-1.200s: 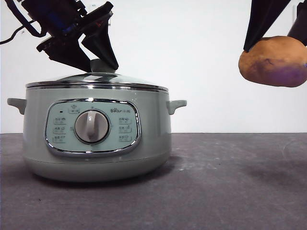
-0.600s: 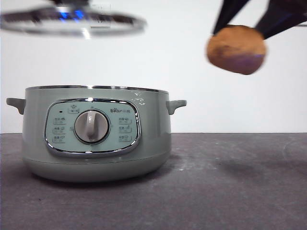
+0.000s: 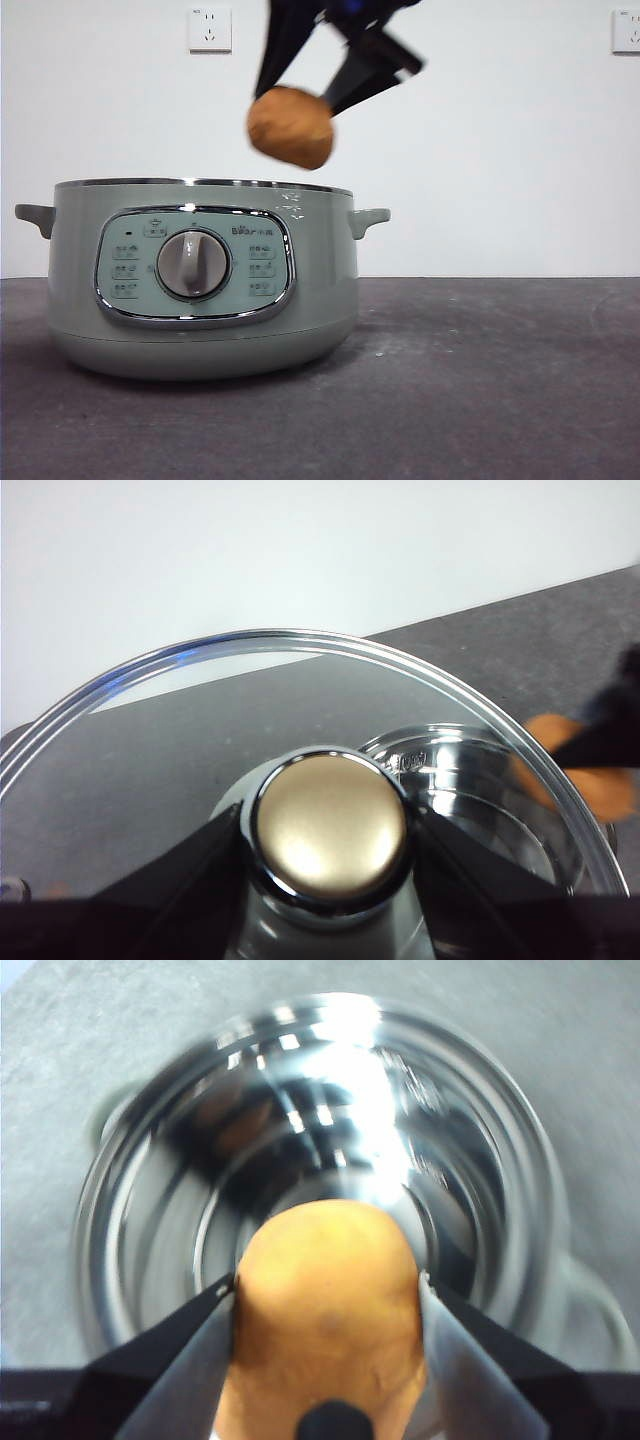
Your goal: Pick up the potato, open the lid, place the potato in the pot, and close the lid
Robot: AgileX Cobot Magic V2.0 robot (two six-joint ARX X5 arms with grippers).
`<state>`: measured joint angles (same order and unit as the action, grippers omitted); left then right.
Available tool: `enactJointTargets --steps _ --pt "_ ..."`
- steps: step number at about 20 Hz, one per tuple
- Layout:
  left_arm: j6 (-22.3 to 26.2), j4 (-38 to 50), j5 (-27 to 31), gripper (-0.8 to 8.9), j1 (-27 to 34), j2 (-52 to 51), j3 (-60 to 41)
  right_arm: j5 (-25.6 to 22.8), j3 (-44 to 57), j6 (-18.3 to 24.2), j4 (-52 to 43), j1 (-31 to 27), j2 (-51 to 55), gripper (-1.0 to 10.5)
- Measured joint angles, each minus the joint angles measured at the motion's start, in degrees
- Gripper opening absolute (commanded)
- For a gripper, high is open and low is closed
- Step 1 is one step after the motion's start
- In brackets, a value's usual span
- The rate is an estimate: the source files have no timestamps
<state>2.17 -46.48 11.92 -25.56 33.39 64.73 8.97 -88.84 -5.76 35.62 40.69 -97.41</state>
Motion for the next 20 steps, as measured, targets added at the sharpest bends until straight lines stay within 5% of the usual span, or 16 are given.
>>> enactJointTargets --steps 6,13,15,18,20 --pt "-0.02 -3.48 -0.04 -0.09 0.00 -2.47 0.00 -0.52 -13.55 4.68 0.70 1.77 -17.57 -0.1" --pt "-0.02 -3.63 0.02 -0.09 0.00 -2.27 0.00 -3.45 -15.10 11.34 -0.20 3.58 -24.09 -0.1" --pt "-0.02 -3.63 -0.04 -0.09 0.00 -2.27 0.00 -3.43 -15.15 12.07 -0.09 3.61 -24.09 0.7" --pt "-0.02 -3.89 -0.02 -0.09 0.00 -2.27 0.00 -3.37 -15.19 12.66 0.11 3.61 -24.09 3.7" --pt "-0.02 -4.44 -0.02 -0.09 0.00 -2.27 0.00 -3.39 -15.19 12.85 0.15 3.61 -24.09 4.2"
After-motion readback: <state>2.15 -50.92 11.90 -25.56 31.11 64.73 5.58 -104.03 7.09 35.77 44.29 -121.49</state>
